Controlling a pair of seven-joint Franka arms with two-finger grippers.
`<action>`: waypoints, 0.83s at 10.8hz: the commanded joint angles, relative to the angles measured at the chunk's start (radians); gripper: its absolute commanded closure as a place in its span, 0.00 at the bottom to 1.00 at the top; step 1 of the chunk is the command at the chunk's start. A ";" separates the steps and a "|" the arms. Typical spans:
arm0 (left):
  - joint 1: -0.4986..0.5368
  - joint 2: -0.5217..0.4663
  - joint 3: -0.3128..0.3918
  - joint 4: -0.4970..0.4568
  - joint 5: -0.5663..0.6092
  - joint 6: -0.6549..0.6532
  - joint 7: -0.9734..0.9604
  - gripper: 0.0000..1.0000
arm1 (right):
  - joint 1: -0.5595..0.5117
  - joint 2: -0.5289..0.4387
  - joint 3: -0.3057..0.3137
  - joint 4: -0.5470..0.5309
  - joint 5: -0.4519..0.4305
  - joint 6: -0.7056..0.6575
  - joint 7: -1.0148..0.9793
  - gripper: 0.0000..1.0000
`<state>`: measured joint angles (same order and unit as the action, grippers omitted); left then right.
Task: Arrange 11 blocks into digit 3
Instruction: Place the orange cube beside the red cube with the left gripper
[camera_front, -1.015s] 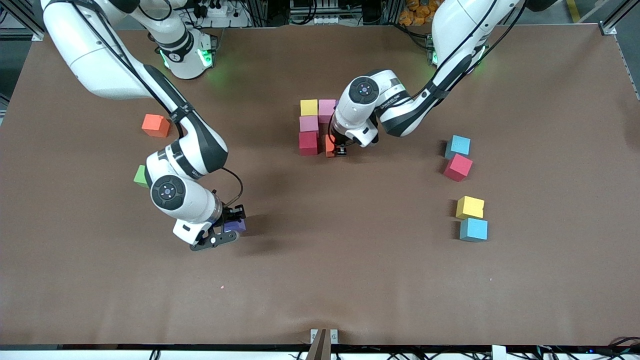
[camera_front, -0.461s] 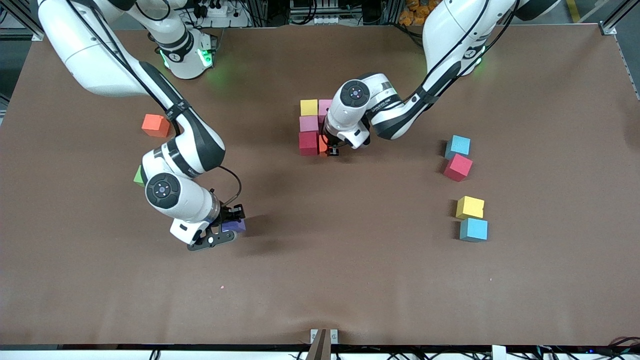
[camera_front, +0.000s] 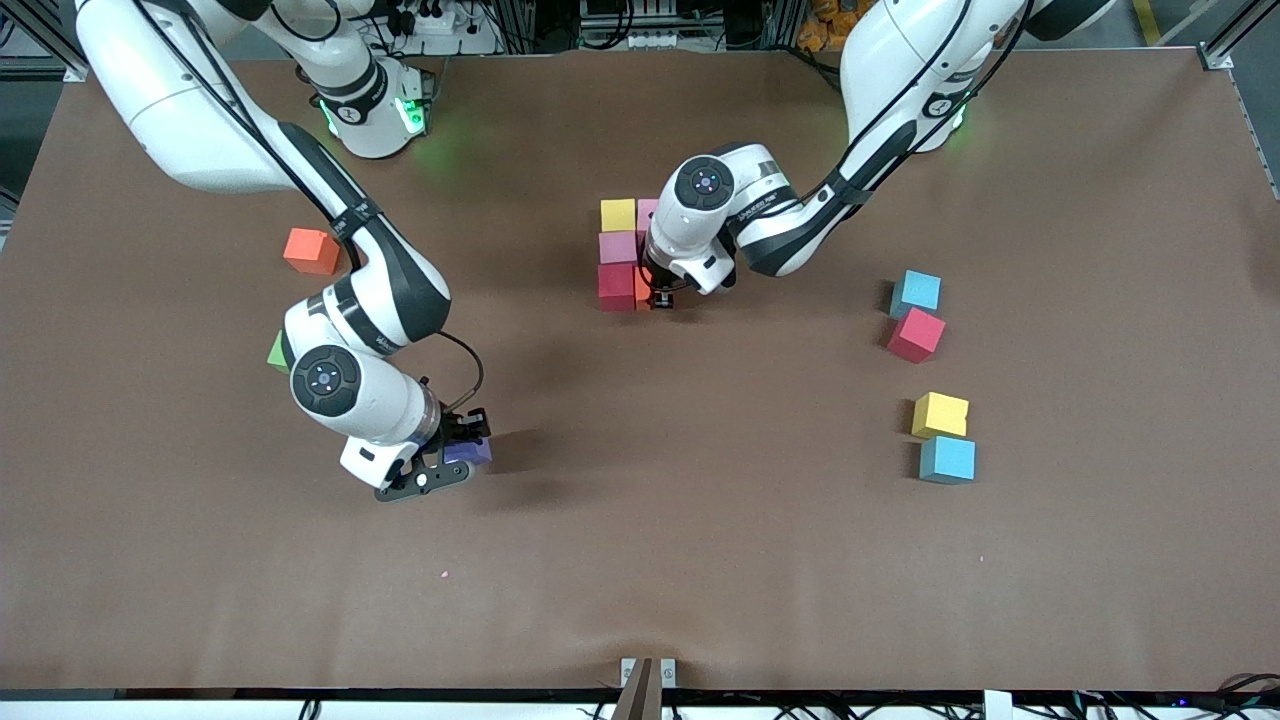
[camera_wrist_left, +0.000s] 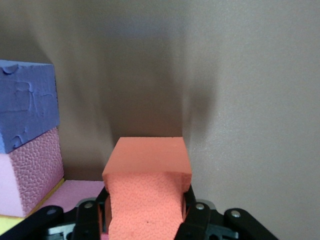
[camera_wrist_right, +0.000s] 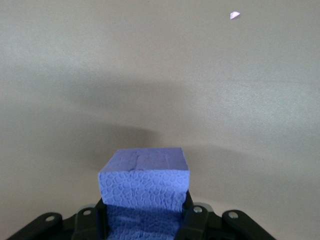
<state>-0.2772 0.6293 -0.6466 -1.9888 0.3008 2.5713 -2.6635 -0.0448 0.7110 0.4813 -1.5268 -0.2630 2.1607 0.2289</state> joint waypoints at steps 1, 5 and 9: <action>-0.013 0.013 0.010 0.005 0.034 -0.002 -0.021 1.00 | -0.012 -0.018 0.013 -0.004 0.008 -0.018 0.013 0.72; 0.001 0.007 0.007 0.007 0.043 -0.006 0.014 0.00 | -0.004 -0.018 0.007 -0.004 0.010 -0.016 0.013 0.73; 0.018 -0.037 -0.027 0.021 0.043 -0.098 0.014 0.00 | 0.000 -0.019 0.007 -0.004 0.011 -0.018 0.024 0.73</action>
<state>-0.2750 0.6272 -0.6555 -1.9750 0.3204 2.5237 -2.6511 -0.0436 0.7109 0.4815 -1.5266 -0.2621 2.1607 0.2310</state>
